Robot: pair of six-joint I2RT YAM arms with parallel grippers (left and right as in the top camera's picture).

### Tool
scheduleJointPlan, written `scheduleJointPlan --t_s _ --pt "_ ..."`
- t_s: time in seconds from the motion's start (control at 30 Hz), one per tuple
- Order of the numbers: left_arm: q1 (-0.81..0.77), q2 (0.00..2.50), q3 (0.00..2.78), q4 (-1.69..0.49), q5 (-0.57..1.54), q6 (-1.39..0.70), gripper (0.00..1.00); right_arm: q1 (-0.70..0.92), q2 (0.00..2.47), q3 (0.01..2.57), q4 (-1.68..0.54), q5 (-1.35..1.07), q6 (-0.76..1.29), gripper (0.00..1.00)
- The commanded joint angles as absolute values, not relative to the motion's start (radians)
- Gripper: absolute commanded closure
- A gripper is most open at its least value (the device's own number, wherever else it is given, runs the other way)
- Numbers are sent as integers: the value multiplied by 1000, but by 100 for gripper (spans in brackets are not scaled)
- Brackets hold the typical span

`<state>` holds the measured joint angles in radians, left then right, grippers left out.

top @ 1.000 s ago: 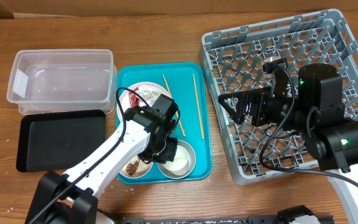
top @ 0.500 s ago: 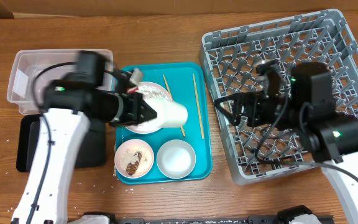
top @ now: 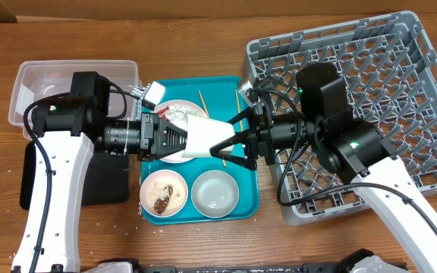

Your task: Sort waste into correct bins and load items into the dishwasher

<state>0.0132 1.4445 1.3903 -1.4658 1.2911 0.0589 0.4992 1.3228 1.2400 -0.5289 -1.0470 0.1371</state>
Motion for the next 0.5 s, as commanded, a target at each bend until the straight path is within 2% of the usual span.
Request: scheduleJointPlan --t_s 0.0,0.13,0.2,0.23,0.3,0.37,0.43,0.47 --pt "12 1448 1401 -1454 1328 94 95 548 1319 1264 -503 -1124 123 26" --pt "12 1448 1401 -1471 1314 94 95 556 1319 1264 -445 -1125 130 28" --pt "12 1448 1401 -1486 1291 94 95 554 1318 1264 -427 -1128 131 12" --pt "12 1448 1401 -1493 1279 94 95 554 1318 1264 -413 -1131 133 14" --pt "12 1448 1401 -1492 1280 94 94 554 1318 1264 -404 -1147 134 29" --pt "12 1448 1401 -1487 1280 93 94 554 1318 1264 -396 -1168 135 38" --pt "12 1448 1401 -1484 1280 93 83 554 1317 1264 -397 -1171 138 45" --pt "12 1448 1401 -1483 1279 94 72 553 1315 1264 -400 -1169 138 45"
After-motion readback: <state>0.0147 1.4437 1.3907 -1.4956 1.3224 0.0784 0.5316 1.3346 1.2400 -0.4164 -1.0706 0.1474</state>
